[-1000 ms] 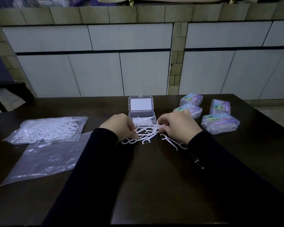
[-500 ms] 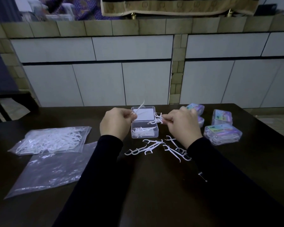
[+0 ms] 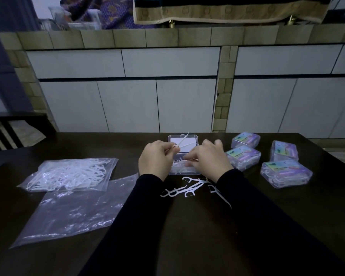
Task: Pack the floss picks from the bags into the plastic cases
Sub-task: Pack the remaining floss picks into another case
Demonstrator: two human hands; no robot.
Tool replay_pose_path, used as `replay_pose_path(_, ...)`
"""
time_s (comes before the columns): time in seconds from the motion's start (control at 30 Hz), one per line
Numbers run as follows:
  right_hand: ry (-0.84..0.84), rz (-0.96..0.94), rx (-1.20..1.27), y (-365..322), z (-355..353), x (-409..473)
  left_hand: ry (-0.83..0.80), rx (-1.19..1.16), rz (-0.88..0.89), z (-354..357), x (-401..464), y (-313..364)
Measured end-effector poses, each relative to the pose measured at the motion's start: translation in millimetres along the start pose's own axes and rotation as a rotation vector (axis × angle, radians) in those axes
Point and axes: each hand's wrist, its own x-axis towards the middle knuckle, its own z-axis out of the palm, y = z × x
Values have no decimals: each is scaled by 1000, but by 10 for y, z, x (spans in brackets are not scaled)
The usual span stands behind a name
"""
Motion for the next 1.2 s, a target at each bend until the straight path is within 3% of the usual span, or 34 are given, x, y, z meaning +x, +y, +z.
replay_pose_path(0.17, 99, 127, 193, 133, 4, -75, 7, 47, 14, 39, 4, -26)
replay_pose_path(0.27, -4, 202, 264, 198, 22, -128, 17, 118, 16, 32, 16, -34)
replay_pose_path(0.37, -153, 172, 221, 179, 17, -188, -74, 191, 7, 44, 33, -37)
replay_pose_path(0.6, -179, 175, 224, 123, -77, -235, -275, 144, -63, -21, -11, 25)
replay_pose_path(0.83, -183, 195, 292, 138, -94, -252, -175, 142, -71, -129, -22, 45)
replay_pose_path(0.93, -182, 209, 324, 126, -112, -260, -112, 193, -25, -108, -35, 63)
replay_pose_path(1.07, -200, 197, 329, 122, -131, -274, -152, 354, 130, 36, -85, 77)
replay_pose_path(1.2, -207, 188, 329, 123, -136, -284, -115, 352, 175, 62, -58, 45)
